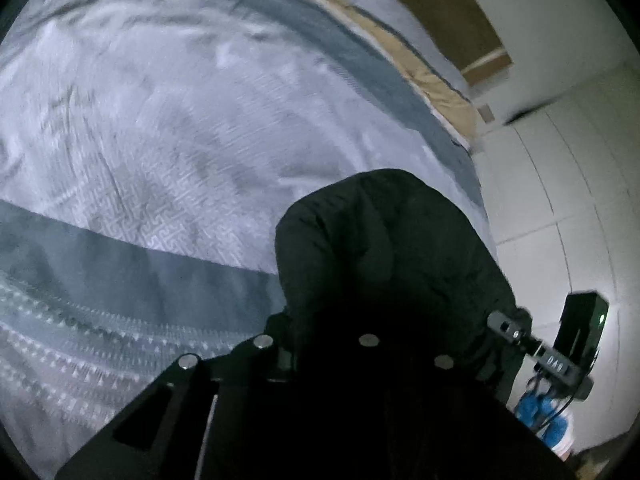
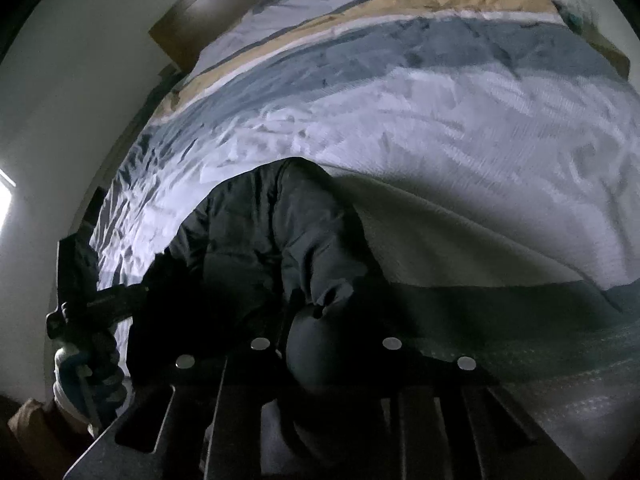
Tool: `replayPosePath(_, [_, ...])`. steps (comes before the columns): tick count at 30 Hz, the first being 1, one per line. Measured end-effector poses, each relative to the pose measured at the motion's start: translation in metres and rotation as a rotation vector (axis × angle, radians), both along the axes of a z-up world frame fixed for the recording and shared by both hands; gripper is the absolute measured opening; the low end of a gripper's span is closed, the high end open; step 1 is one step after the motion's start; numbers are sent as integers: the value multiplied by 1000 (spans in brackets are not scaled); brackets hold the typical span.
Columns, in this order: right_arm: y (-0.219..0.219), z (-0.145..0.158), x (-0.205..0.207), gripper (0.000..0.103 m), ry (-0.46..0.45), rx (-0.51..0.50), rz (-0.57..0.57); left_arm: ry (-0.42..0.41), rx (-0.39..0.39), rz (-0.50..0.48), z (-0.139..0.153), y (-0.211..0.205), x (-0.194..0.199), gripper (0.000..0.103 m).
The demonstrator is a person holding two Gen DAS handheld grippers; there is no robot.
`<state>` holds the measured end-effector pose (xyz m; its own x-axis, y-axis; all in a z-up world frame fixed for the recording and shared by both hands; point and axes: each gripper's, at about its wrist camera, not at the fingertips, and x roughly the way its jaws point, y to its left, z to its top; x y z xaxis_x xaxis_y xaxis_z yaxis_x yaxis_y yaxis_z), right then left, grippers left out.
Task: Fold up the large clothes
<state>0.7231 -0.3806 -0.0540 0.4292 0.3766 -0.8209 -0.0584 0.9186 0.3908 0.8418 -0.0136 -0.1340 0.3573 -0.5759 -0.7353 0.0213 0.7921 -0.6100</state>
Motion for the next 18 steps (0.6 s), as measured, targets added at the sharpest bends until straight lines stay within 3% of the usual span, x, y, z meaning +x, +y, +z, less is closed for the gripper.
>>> replayPosePath(5, [4,36,-27,19,-31,-24,51,-64,-7,-7,39,9,-37,10])
replayPosePath(12, [26,85,-99,19,-86,-34,126,-121,-29,-6,87,45,-119,9])
replayPosePath(18, [35,100,-174,19,-128,-8,140,-137,28,-40,101,62,-196,9])
